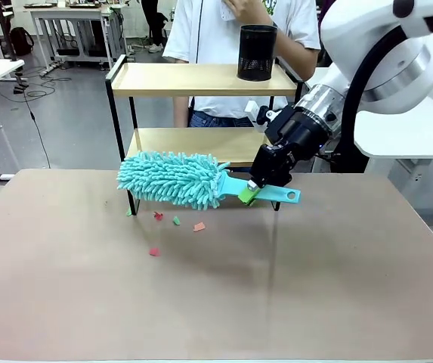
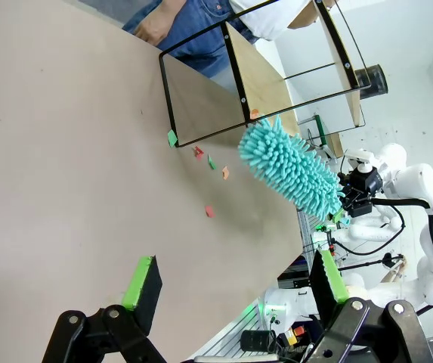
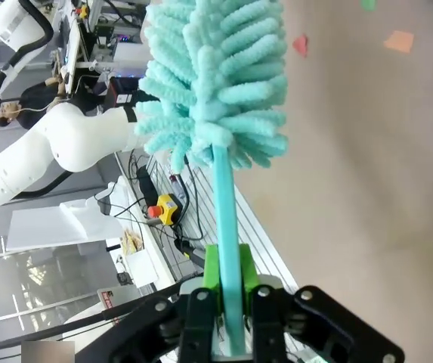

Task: Clean the shelf.
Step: Clean the remaining tier of the Shelf with the Duster once objects are removed.

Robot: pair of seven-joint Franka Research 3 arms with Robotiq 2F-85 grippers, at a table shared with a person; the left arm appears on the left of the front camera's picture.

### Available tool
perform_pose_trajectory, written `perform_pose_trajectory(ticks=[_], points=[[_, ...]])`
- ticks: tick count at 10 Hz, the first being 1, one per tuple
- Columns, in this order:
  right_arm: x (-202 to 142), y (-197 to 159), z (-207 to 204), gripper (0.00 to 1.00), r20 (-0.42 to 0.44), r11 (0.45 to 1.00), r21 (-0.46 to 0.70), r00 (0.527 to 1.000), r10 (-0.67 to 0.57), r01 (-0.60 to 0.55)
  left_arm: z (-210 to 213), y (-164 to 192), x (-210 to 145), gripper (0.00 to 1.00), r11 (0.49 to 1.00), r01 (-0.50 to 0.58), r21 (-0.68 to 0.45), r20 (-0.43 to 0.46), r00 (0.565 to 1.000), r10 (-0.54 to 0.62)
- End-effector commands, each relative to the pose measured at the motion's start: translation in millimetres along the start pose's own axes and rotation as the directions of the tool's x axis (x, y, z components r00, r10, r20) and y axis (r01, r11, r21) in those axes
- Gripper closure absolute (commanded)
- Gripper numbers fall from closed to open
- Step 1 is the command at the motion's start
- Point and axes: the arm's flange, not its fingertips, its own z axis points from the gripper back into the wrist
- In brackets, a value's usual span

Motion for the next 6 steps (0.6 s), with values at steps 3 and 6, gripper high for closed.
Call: perform_pose_trajectory(ticks=[3,6], points=[[14.2,0.5,1.3,0.88,0.141,1.000,-0.004,0.990,0.000,0.001,-1.9,0.0,-0.1,0.00,0.999,0.023,-0.023,0.019,1.000,-0.022],[12.7,-0.2,5.3,0.88,0.204,0.996,0.044,0.977,0.069,-0.079,-1.9,0.0,-0.1,0.00,0.999,0.023,-0.023,0.019,1.000,-0.022]])
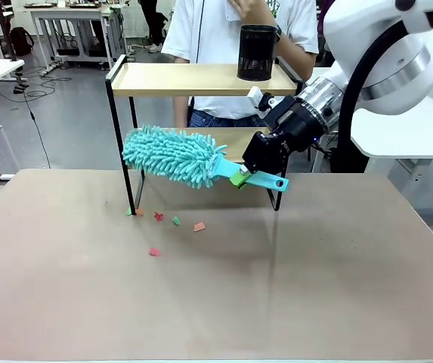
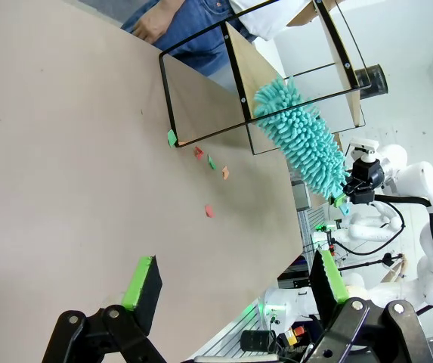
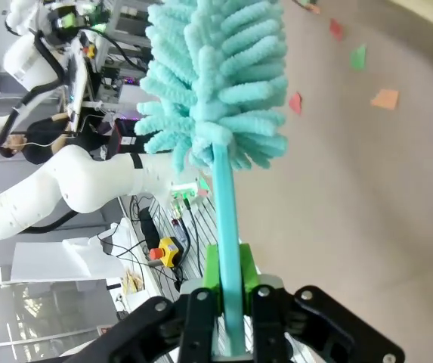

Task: Clean the shelf.
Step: Clean the remaining tier of the Shelf with the Duster once objects are removed.

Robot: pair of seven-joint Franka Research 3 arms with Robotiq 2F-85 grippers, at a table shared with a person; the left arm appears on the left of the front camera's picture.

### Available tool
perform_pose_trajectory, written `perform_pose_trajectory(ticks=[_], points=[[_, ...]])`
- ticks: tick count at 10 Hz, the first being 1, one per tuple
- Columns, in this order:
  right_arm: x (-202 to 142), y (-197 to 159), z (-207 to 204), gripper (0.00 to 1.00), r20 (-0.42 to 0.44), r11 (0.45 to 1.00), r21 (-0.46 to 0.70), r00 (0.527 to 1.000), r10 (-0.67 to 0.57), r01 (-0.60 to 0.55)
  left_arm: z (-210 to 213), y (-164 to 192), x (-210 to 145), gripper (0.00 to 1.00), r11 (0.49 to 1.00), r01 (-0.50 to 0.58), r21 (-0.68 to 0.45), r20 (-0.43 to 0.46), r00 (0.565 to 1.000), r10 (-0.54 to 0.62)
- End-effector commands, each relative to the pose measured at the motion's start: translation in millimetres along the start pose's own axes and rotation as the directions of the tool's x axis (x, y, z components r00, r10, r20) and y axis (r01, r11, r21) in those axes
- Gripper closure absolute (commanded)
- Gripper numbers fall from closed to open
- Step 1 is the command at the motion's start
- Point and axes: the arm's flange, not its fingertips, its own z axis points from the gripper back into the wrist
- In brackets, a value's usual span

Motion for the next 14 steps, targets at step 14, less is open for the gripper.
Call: perform_pose_trajectory(ticks=[14], points=[[-306,-129,245,0.88,0.262,0.868,0.496,0.952,-0.159,0.008,-2,0,0,0.00,0.999,0.023,-0.023,0.019,1.000,-0.022]])
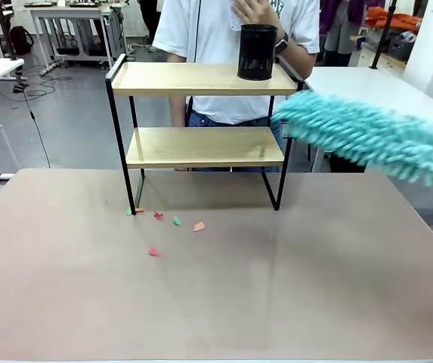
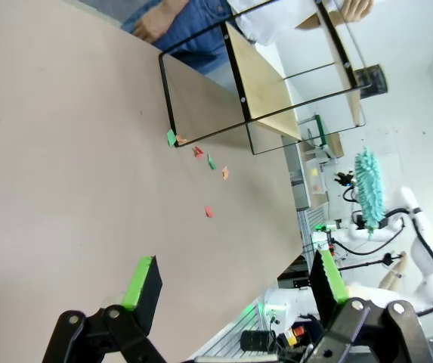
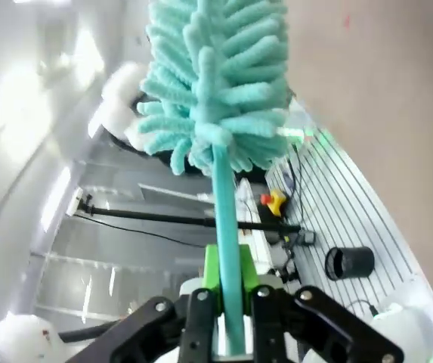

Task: Clean the shelf.
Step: Clean the remaining tier of the Shelf with the Duster once objects are removed, then hand the Duster back to the human.

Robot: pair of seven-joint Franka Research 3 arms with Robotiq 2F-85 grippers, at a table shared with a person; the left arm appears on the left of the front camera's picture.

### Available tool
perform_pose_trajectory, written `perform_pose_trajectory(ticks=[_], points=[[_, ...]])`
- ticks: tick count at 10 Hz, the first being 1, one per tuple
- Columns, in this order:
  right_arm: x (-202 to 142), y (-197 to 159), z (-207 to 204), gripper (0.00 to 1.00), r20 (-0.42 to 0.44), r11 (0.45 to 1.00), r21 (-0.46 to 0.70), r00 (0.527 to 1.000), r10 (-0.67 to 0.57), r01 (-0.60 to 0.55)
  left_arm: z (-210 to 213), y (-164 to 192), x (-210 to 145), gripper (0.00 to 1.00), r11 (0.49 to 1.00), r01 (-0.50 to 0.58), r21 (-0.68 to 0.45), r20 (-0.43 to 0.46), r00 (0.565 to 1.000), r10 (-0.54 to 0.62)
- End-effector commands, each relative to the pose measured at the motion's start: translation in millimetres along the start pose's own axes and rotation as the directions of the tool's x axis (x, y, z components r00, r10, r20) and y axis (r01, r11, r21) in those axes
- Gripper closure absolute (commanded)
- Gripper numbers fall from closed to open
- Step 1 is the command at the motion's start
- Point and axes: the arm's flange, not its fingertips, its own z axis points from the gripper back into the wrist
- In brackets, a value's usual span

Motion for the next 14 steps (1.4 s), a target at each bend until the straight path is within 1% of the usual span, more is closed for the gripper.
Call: perform_pose_trajectory(ticks=[1,2,3,4,5,6,14], points=[[-26,-35,38,0.88,0.138,0.993,0.102,0.990,0.037,-0.051,-2,0,0,0.00,0.999,0.022,-0.023,0.018,1.000,-0.022],[-52,-58,52,0.88,0.242,0.989,0.139,0.970,0.006,-0.041,-2,0,0,0.00,0.999,0.022,-0.023,0.018,1.000,-0.022],[-70,-79,53,0.88,0.292,0.988,0.149,0.953,-0.076,0.033,-2,0,0,0.00,0.999,0.022,-0.023,0.018,1.000,-0.022],[-85,-96,51,0.88,0.362,0.986,0.157,0.927,-0.102,0.047,-2,0,0,0.00,0.999,0.022,-0.023,0.018,1.000,-0.022],[-93,-108,46,0.88,0.448,0.990,0.141,0.890,-0.083,0.021,-2,0,0,0.00,0.999,0.022,-0.023,0.018,1.000,-0.022],[-83,-83,55,0.88,0.304,0.988,0.141,0.947,-0.109,0.068,-2,0,0,0.00,0.999,0.022,-0.023,0.018,1.000,-0.022],[-83,-83,55,0.88,0.304,0.988,0.141,0.947,-0.109,0.068,-2,0,0,0.00,0.999,0.022,-0.023,0.018,1.000,-0.022]])
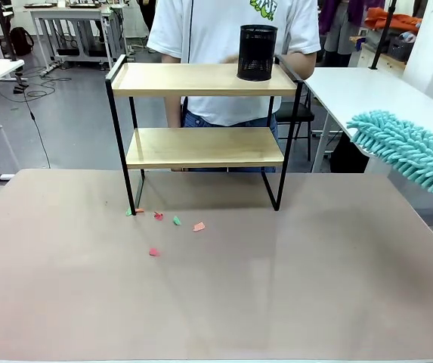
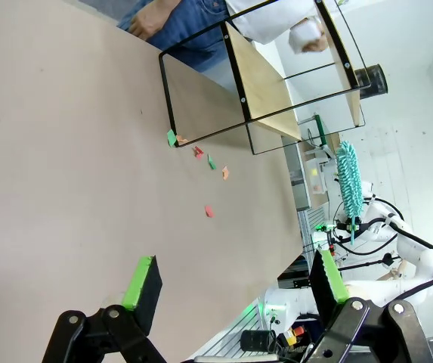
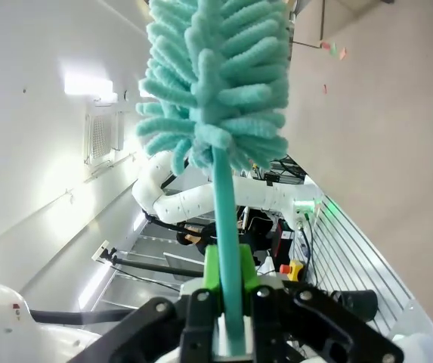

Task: Clean the shelf.
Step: Hand the Duster back to the human.

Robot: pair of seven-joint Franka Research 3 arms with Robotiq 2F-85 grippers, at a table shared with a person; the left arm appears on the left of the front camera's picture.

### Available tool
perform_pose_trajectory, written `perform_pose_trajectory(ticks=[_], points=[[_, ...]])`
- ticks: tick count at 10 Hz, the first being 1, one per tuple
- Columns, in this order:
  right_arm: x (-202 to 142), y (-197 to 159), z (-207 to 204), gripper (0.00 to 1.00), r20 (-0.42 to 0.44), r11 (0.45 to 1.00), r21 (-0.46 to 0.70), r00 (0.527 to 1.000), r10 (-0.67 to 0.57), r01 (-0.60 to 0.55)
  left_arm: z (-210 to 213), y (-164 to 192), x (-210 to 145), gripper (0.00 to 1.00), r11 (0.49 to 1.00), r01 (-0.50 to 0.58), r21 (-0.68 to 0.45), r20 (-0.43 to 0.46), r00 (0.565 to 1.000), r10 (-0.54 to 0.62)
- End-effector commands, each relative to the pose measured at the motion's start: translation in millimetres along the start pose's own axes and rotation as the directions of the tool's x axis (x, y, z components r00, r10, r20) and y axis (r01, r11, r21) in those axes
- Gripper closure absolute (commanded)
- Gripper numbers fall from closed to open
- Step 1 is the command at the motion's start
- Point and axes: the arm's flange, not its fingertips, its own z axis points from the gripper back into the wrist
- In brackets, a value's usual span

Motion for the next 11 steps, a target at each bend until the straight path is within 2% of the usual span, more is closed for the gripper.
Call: perform_pose_trajectory(ticks=[1,8,9,10,11], points=[[-2,7,1,0.88,-0.010,1.000,0.011,1.000,-0.010,0.010,-2,0,0,0.00,0.999,0.022,-0.023,0.019,1.000,-0.022],[0,0,0,0.88,0.001,1.000,0.000,1.000,0.000,0.000,-2,0,0,0.00,0.999,0.022,-0.023,0.019,1.000,-0.022],[6,26,-22,0.88,-0.212,0.992,-0.065,0.973,0.088,-0.104,0,0,0,0.00,1.000,0.000,0.000,0.000,1.000,0.000],[16,66,-68,0.88,-0.373,0.966,-0.138,0.915,0.155,-0.219,-13,-58,-1,0.00,0.989,0.104,-0.104,-0.113,0.987,-0.116],[13,96,-106,0.88,-0.534,0.947,-0.116,0.823,0.196,-0.301,-33,-97,-8,0.00,0.969,0.158,-0.192,-0.245,0.948,-0.203]])
